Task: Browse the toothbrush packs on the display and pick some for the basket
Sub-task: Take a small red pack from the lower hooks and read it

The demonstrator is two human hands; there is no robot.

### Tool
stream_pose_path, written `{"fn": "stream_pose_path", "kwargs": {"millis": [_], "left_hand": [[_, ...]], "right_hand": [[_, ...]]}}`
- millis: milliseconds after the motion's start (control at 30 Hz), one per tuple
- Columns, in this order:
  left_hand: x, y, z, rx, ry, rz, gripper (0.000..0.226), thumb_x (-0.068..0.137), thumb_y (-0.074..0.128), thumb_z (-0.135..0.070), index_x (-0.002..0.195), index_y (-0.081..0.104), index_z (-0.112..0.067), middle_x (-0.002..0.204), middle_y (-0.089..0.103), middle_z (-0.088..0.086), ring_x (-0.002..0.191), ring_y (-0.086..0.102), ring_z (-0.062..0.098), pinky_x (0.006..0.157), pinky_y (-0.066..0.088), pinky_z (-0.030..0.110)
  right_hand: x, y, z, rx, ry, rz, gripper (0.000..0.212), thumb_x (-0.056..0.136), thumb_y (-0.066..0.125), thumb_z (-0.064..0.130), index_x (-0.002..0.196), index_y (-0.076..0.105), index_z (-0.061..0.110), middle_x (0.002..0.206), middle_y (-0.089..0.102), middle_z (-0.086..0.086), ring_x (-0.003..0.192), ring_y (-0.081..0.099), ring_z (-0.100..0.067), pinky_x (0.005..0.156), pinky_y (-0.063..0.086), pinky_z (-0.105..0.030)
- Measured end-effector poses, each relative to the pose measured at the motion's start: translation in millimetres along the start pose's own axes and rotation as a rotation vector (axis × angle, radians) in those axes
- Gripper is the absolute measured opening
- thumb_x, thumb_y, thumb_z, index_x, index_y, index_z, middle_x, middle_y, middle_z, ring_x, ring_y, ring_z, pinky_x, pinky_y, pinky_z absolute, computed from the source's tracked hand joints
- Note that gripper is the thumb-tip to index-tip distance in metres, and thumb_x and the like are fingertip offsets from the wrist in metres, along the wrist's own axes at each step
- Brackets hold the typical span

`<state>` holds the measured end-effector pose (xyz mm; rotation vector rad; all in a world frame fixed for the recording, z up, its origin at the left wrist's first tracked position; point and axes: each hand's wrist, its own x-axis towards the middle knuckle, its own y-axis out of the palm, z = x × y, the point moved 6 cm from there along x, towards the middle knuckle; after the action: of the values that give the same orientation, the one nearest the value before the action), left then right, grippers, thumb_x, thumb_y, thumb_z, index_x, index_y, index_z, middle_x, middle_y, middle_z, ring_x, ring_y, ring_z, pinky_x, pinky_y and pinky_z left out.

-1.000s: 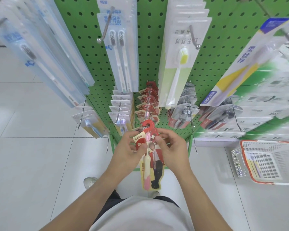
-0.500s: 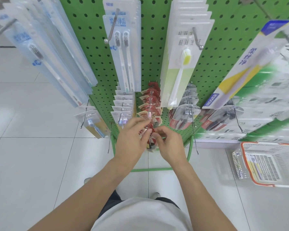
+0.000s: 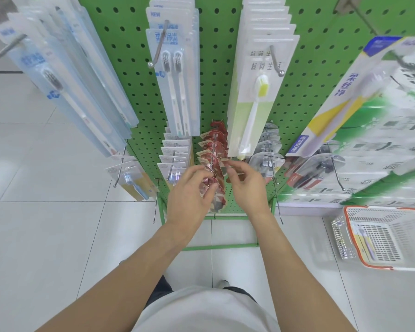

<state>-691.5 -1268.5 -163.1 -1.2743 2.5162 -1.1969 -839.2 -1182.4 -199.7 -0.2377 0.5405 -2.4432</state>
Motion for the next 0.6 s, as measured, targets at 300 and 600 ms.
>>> {"fn": "stream_pose_path", "kwargs": {"millis": [300, 600], "left_hand": [[11.6, 3.5, 0.8, 0.039, -0.048, 0.038, 0.011, 0.087, 0.072, -0.019, 0.095, 0.065, -0.023, 0.118, 0.069, -0.011, 0.079, 0.065, 0.010, 0.070, 0.055, 0.035], [10.6, 5.3, 2.1, 0.043, -0.025, 0.028, 0.011, 0.087, 0.073, -0.017, 0.092, 0.063, -0.021, 0.115, 0.068, -0.010, 0.073, 0.060, 0.007, 0.066, 0.054, 0.032]], "right_hand": [[9.7, 22.8, 6.7, 0.031, -0.016, 0.201, 0.015, 0.094, 0.069, 0.012, 0.106, 0.077, 0.019, 0.094, 0.072, 0.011, 0.081, 0.064, 0.009, 0.077, 0.049, -0.010], [7.0, 24.2, -3.2, 0.181, 0.031, 0.044, 0.010, 0.089, 0.076, 0.011, 0.099, 0.080, 0.010, 0.093, 0.075, 0.010, 0.085, 0.067, 0.006, 0.082, 0.052, -0.014]]}}
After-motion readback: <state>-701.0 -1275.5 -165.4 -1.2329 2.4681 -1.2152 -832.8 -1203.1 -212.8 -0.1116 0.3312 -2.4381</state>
